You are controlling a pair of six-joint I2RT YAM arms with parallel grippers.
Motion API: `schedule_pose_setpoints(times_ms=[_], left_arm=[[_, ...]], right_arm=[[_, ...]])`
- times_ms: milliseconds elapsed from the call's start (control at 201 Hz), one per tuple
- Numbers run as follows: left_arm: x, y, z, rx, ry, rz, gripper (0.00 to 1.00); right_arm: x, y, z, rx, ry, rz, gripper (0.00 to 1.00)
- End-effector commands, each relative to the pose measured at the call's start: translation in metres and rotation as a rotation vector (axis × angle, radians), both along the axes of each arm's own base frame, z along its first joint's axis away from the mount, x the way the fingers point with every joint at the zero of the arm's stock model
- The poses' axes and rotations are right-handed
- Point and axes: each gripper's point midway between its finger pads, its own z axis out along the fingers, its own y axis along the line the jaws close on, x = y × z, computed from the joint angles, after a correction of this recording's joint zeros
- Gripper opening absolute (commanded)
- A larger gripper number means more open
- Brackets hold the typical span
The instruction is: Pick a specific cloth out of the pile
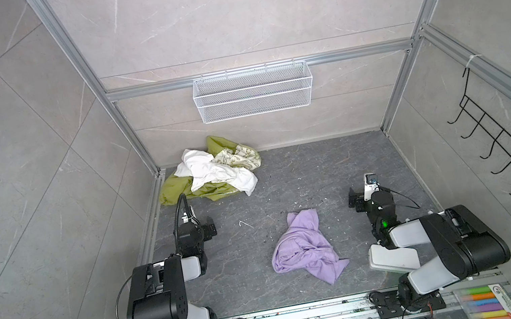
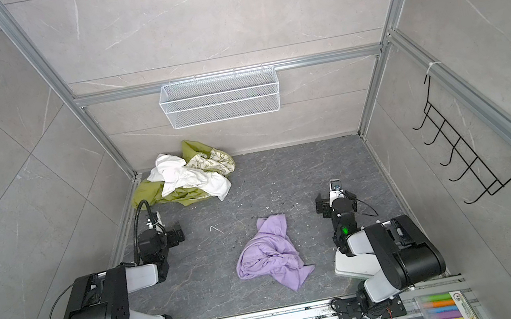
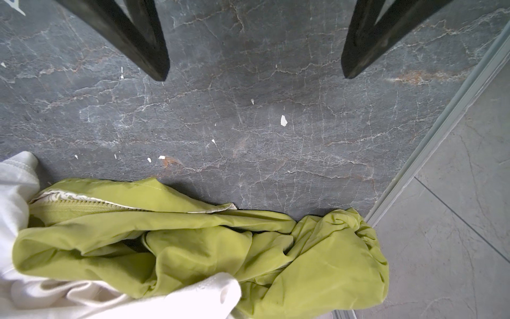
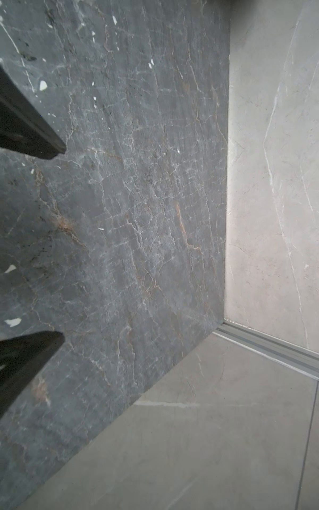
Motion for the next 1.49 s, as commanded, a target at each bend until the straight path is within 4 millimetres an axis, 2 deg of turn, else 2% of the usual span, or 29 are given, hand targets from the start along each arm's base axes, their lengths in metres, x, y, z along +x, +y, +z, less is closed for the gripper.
schedule_pose_setpoints(times_ms=[0,443,533,587,1489], left_arm=[[0.007,0.0,0.015,-0.011,-0.061,-0.003,1.0],[0.007,-0.001,0.015,-0.012,-0.061,-0.004,1.0],[0.007,-0.001,0.015,-0.012,-0.061,-0.005,1.0],[0.007,0.0,0.015,-0.012,-0.061,-0.004,1.0],[0.007,-0.001,0.014,-0.012,-0.06,-0.004,1.0]], right_arm=[[0.007,0.002,0.0,0.064,0.01,0.029,1.0],[0.01,-0.002,0.0,0.073,0.015,0.029,1.0],[0.011,0.002,-0.001,0.081,0.024,0.046,1.0],[0.013,0.012,-0.002,0.095,0.037,0.126,1.0],[0.015,0.015,-0.003,0.119,0.048,0.178,0.99]])
